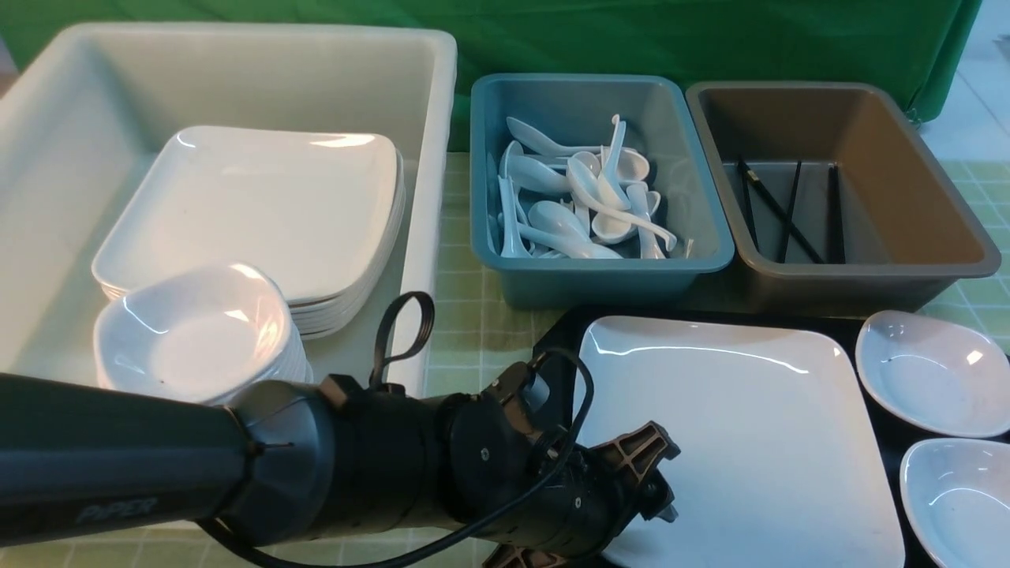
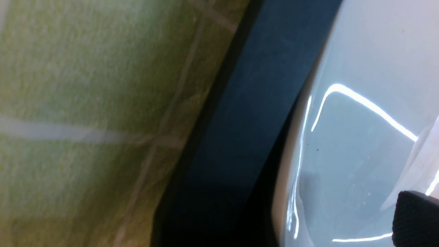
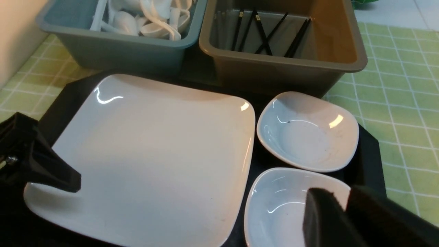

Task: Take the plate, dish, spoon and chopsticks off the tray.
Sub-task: Use the left arm to grab a plate from the dinner plate

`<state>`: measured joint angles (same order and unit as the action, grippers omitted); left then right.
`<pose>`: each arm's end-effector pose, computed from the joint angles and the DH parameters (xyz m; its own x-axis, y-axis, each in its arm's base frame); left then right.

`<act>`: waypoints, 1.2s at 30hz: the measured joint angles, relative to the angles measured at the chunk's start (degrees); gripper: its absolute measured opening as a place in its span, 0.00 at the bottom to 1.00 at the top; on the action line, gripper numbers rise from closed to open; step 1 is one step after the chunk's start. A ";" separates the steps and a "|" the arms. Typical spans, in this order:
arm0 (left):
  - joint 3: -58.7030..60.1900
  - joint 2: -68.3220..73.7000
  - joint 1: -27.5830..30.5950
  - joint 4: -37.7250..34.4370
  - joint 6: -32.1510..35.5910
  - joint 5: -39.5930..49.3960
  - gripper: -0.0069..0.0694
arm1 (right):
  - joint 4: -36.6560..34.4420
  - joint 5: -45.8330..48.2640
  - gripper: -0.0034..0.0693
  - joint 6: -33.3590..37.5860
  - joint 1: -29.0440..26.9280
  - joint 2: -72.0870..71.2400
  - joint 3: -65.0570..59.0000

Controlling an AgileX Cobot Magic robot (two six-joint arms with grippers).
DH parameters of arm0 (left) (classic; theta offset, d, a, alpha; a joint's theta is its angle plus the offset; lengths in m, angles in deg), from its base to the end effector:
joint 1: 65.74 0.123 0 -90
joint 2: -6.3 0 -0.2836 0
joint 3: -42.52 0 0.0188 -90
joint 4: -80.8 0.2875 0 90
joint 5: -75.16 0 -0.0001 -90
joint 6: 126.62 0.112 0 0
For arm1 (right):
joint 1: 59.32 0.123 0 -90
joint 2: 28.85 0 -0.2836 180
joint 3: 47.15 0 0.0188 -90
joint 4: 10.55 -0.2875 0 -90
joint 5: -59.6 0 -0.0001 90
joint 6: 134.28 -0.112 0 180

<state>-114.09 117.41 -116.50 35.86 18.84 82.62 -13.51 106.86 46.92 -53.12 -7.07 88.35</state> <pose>0.2402 -0.3104 0.1142 -0.8847 -0.4633 -0.0517 -0.3236 0.6902 -0.6472 0.0939 0.0145 0.3164 -0.3984 -0.0291 -0.9167 -0.1369 0.9902 0.0281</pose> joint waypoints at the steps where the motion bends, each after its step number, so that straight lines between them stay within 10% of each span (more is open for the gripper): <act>1: 0.00 0.12 0.00 -0.16 0.00 -0.61 0.71 | 0.00 0.00 0.19 0.00 0.00 0.00 0.00; 10: -0.34 2.05 -0.05 -0.62 -1.27 -3.05 0.62 | 0.00 -0.05 0.19 0.00 0.00 0.00 0.00; 19: 0.05 2.80 0.01 -0.89 -1.84 -3.22 0.18 | 0.00 -0.05 0.19 0.00 0.00 0.00 0.00; 36: 0.52 -8.49 -4.60 5.31 -2.50 3.01 0.11 | 0.00 0.24 0.22 0.00 0.00 0.00 0.00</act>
<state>-113.57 108.92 -121.10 41.16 16.34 85.63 -13.51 107.10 46.92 -53.12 -7.07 88.35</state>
